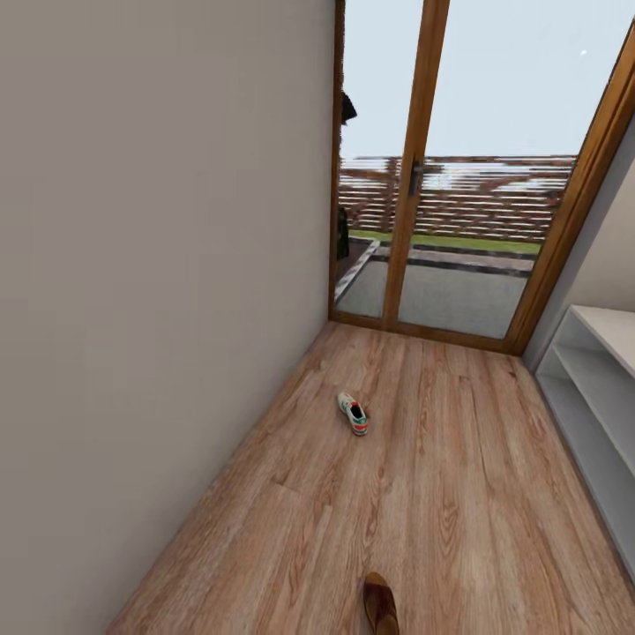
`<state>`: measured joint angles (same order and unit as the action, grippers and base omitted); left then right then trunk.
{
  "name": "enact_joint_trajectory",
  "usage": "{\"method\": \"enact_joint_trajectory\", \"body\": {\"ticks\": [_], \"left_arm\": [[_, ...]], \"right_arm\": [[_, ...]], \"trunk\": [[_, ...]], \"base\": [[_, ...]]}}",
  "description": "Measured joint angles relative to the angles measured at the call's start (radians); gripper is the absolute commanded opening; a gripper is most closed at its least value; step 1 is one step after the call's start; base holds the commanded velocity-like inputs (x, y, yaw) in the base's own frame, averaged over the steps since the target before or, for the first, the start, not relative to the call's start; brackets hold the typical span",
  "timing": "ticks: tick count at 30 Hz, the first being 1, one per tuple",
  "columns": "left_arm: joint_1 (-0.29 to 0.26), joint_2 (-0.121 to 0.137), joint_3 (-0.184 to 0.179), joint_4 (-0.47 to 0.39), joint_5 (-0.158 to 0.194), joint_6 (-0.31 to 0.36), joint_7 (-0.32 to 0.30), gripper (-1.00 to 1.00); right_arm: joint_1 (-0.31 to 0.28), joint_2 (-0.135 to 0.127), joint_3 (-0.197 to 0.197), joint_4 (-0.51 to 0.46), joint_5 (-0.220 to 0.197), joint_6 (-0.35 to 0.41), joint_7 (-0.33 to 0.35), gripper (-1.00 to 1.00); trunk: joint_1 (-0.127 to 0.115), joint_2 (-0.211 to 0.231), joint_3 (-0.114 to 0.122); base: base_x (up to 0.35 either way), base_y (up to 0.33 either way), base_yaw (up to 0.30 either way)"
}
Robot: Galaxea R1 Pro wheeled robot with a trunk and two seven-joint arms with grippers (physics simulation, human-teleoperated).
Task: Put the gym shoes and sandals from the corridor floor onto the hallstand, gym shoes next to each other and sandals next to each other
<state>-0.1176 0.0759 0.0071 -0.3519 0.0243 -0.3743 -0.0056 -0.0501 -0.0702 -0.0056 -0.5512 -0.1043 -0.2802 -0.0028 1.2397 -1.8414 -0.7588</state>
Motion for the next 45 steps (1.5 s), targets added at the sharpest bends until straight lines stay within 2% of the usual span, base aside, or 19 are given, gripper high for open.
{"method": "enact_joint_trajectory", "body": {"ticks": [21, 25, 30, 33, 37, 44, 45], "left_arm": [[-0.008, -0.001, -0.006, -0.007, -0.001, 0.018, -0.006, 1.0], [-0.041, -0.003, -0.008, -0.016, -0.002, 0.022, -0.006, 1.0], [-0.107, -0.002, -0.009, -0.014, -0.007, 0.025, -0.005, 1.0], [-0.157, -0.002, -0.012, -0.01, -0.01, 0.029, -0.003, 1.0], [-0.22, 0.003, -0.015, -0.008, -0.014, 0.062, -0.001, 1.0], [-0.32, 0.006, -0.016, -0.016, -0.016, 0.193, -0.004, 1.0], [-0.374, 0.005, -0.016, -0.017, -0.016, 0.263, -0.005, 1.0]], "right_arm": [[0.0, 0.002, -0.003, -0.011, -0.002, 0.0, 0.001, 1.0], [-0.017, 0.003, -0.003, -0.049, -0.002, 0.003, 0.0, 1.0], [-0.074, 0.003, -0.002, -0.098, 0.0, 0.012, 0.002, 1.0], [-0.127, 0.003, -0.002, -0.112, 0.001, 0.032, 0.003, 1.0], [-0.204, 0.003, -0.001, -0.118, 0.002, 0.103, 0.004, 1.0], [-0.306, 0.003, -0.001, -0.121, 0.001, 0.247, 0.003, 1.0], [-0.34, 0.003, -0.001, -0.122, -0.001, 0.29, 0.004, 1.0]], "trunk": [[0.081, -0.147, -0.066], [0.096, -0.175, -0.078], [0.115, -0.21, -0.094], [0.127, -0.231, -0.103], [0.142, -0.259, -0.116], [0.169, -0.308, -0.138], [0.173, -0.315, -0.141]], "base": [[0.0, 0.0, 0.0], [0.0, 0.0, 0.0], [0.0, 0.0, 0.0], [0.0, 0.0, 0.0], [0.0, 0.0, 0.0], [0.0, 0.0, 0.0], [0.0, 0.0, 0.0]]}}
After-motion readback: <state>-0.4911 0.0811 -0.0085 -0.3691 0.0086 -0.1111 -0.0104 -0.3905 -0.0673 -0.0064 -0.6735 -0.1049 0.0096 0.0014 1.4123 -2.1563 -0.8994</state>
